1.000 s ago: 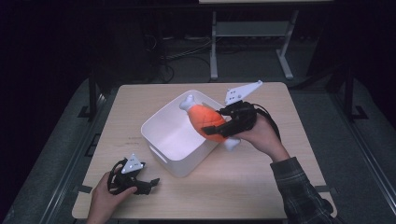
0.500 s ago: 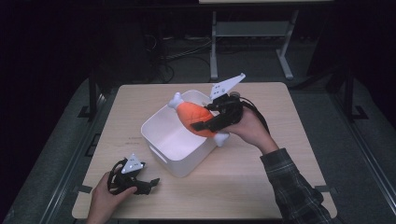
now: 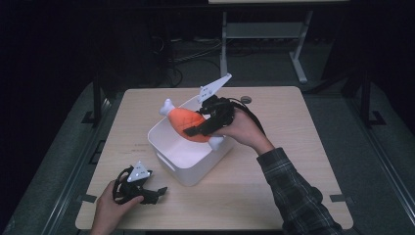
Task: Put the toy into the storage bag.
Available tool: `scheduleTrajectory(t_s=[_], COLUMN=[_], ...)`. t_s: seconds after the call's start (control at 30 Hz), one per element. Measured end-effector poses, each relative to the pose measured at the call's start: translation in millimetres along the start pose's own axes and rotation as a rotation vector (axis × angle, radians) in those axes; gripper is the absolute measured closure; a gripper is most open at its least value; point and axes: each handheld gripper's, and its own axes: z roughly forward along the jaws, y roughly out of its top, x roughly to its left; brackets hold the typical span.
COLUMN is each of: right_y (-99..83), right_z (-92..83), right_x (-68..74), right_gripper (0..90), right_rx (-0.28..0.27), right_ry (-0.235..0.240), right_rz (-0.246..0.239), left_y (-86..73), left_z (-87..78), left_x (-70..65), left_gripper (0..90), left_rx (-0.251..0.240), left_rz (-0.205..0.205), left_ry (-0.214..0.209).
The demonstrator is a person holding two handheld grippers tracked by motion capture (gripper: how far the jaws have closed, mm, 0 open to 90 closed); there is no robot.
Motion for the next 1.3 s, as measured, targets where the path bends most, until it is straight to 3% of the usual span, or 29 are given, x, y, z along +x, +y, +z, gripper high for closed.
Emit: scheduleTrajectory(t_s=[0.37,0.77,1.3], right_y=[2.9,6.3,4.1], right_z=[29.6,52.6,67.4], right_x=[-5.8,-5.9,-2.8], right_gripper=[41.5,40.5,38.4], right_rx=[0.026,0.068,0.107], right_ry=[0.042,0.054,0.059], right_rz=[0.003,-0.019,-0.039], left_y=[-0.1,-0.1,-0.1], left_z=[0.1,0.1,0.2], left_x=[0.0,-0.1,-0.1], left_gripper=[12.7,12.7,12.7], left_rx=[-0.001,-0.001,-0.001], left_rz=[0.001,0.0,0.0], left_ry=[0.001,0.0,0.0])
